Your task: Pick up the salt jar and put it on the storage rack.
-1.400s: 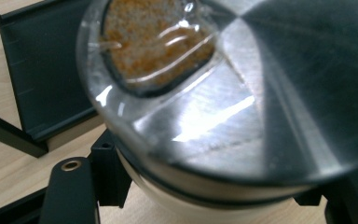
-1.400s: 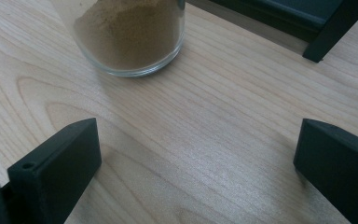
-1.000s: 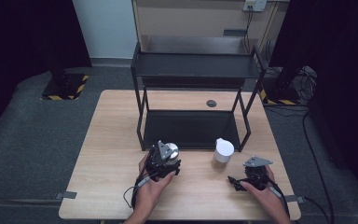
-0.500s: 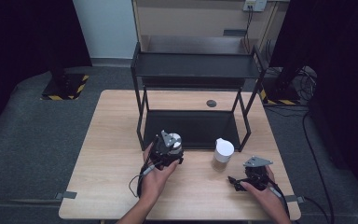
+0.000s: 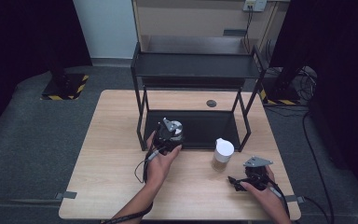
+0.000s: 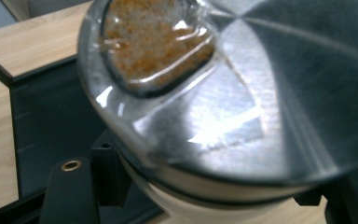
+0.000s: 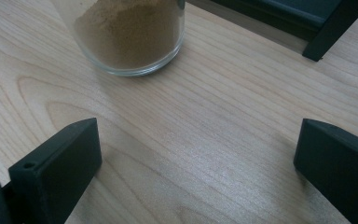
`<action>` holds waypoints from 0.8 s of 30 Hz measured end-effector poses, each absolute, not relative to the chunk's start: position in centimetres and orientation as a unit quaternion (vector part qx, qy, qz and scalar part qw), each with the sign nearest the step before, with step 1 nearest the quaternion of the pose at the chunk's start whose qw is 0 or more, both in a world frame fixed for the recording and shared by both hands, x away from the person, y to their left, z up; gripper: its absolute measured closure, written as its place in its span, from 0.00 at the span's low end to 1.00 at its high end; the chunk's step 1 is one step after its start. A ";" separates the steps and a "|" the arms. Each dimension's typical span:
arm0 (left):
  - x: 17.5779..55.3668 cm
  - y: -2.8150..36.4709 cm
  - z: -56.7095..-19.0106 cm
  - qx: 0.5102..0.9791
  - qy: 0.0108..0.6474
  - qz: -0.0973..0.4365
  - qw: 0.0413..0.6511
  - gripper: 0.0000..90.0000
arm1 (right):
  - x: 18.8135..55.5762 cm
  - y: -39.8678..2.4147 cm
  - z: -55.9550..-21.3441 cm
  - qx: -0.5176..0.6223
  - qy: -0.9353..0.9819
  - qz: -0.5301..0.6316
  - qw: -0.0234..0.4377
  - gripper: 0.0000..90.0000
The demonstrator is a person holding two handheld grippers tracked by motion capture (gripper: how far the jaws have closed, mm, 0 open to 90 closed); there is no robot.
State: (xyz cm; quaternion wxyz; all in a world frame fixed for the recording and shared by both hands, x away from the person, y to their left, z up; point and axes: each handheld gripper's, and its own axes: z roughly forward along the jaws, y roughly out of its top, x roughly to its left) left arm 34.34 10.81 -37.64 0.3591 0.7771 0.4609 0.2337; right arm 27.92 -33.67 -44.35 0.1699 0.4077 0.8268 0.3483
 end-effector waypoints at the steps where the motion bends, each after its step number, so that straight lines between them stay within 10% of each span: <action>1: 34.6 10.6 -37.6 0.777 0.461 0.235 0.359 0.33 | 27.9 -33.7 -44.3 0.408 0.827 0.348 0.170 0.01; 24: 38.7 9.0 -40.1 0.771 0.475 0.238 0.351 0.33 | 27.9 -33.7 -44.3 0.408 0.827 0.349 0.169 0.01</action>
